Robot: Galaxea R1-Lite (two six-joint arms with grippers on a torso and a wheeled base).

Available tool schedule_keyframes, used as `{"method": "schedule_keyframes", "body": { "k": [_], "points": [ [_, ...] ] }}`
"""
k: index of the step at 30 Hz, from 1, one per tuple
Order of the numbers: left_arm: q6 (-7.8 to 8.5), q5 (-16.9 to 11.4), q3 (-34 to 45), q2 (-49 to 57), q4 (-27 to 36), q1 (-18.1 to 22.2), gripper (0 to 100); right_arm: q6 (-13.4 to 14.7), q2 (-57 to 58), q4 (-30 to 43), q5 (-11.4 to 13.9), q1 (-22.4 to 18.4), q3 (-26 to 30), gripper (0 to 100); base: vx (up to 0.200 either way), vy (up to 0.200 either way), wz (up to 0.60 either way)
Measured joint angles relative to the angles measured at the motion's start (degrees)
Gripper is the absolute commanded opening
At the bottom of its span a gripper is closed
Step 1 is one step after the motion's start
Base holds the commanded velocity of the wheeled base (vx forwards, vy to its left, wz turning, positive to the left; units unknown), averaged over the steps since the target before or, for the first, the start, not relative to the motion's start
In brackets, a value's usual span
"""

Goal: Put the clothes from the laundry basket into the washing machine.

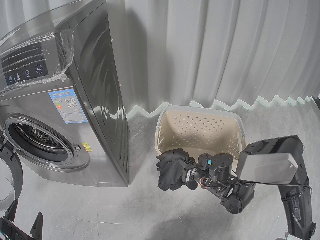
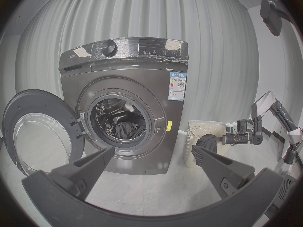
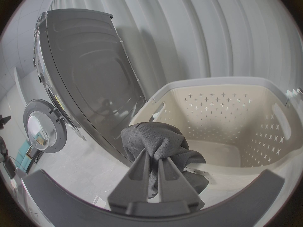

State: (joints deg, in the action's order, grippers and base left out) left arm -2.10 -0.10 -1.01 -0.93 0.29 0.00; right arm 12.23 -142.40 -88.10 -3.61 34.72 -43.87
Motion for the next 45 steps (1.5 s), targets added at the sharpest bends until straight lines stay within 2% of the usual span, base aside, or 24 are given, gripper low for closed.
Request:
{"method": "schedule_keyframes", "body": {
  "k": [10,19,23,27,33,35,39,45],
  "points": [
    [0.00,0.0,0.0,0.0,0.0,0.0,100,-0.4,14.4,-0.3,-0.6,0.8,8.1,0,0.000,0.000,0.00],
    [0.00,0.0,0.0,0.0,0.0,0.0,100,-0.9,30.9,-0.1,-3.7,3.1,16.7,0,0.000,0.000,0.00],
    [0.02,0.0,0.0,0.0,0.0,0.0,100,-2.2,37.7,0.9,-4.3,3.3,20.2,0,0.000,0.000,0.00],
    [0.00,0.0,0.0,0.0,0.0,0.0,100,-4.0,43.2,6.4,-4.5,2.2,21.9,0,0.000,0.000,0.00],
    [-0.04,0.0,0.0,0.0,0.0,0.0,100,-5.9,51.2,19.1,-4.8,-0.8,21.9,0,0.000,0.000,0.00],
    [-0.06,0.0,0.0,0.0,0.0,0.0,100,-6.2,54.0,22.6,-6.0,-1.4,21.7,0,0.000,0.000,0.00],
    [-0.09,0.0,0.0,0.0,0.0,0.0,100,-6.6,59.0,26.5,-10.8,-2.2,21.3,0,0.000,0.000,0.00],
    [-0.17,0.0,0.0,0.0,0.0,-0.1,100,-6.7,62.1,26.9,-11.9,-2.9,21.5,0,-0.200,0.000,0.00]
  ]
}}
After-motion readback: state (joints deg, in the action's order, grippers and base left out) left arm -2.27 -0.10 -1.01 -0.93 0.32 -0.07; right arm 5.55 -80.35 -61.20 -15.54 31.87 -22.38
